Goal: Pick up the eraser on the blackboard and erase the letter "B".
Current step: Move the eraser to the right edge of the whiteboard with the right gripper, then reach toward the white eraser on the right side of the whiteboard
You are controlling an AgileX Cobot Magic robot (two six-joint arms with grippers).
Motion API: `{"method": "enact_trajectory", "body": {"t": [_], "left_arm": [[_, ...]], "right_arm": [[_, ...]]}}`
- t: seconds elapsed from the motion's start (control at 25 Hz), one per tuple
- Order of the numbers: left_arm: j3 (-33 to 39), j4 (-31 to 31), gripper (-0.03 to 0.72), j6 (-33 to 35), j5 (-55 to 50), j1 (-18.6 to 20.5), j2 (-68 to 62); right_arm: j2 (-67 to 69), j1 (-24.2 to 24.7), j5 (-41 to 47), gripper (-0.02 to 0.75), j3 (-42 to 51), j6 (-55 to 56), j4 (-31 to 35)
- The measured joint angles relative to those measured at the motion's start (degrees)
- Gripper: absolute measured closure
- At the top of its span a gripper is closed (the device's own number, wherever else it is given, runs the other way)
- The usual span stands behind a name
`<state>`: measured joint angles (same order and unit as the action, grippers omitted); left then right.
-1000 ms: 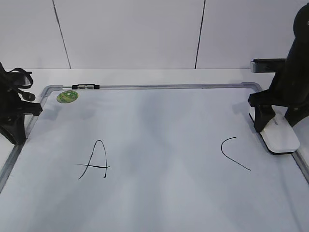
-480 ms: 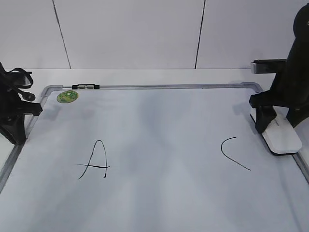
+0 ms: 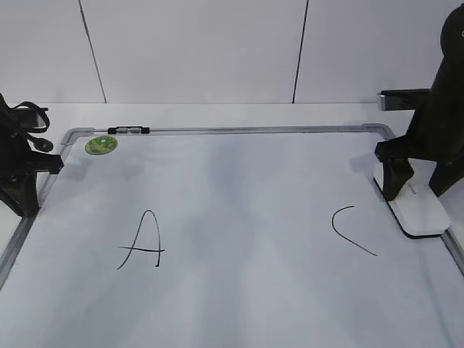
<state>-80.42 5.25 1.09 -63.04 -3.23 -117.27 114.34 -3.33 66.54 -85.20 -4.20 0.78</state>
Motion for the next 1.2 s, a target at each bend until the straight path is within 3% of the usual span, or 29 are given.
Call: {"method": "enact_trajectory", "body": {"t": [0.36, 0.6, 0.96, 1.2], "left_arm": [[0.0, 0.0, 0.669, 0.0, -0.1, 0.0, 0.0], [0.0, 0.0, 0.665, 0.0, -0.1, 0.0, 0.0], [0.2, -1.5, 0.486, 1.5, -0.2, 0.0, 0.6], [0.8, -2.8, 0.442, 1.5, -0.9, 0.0, 4.6]], "right_arm": [[0.0, 0.0, 3.0, 0.153, -10.0, 0.1, 1.6], [-3.4, 0.0, 3.5, 0.169, -11.2, 0.4, 3.3], [-6.9, 0.0, 3.8, 0.174, -11.2, 0.8, 5.2], [-7.8, 0.0, 3.8, 0.174, -11.2, 0.9, 5.8]]}}
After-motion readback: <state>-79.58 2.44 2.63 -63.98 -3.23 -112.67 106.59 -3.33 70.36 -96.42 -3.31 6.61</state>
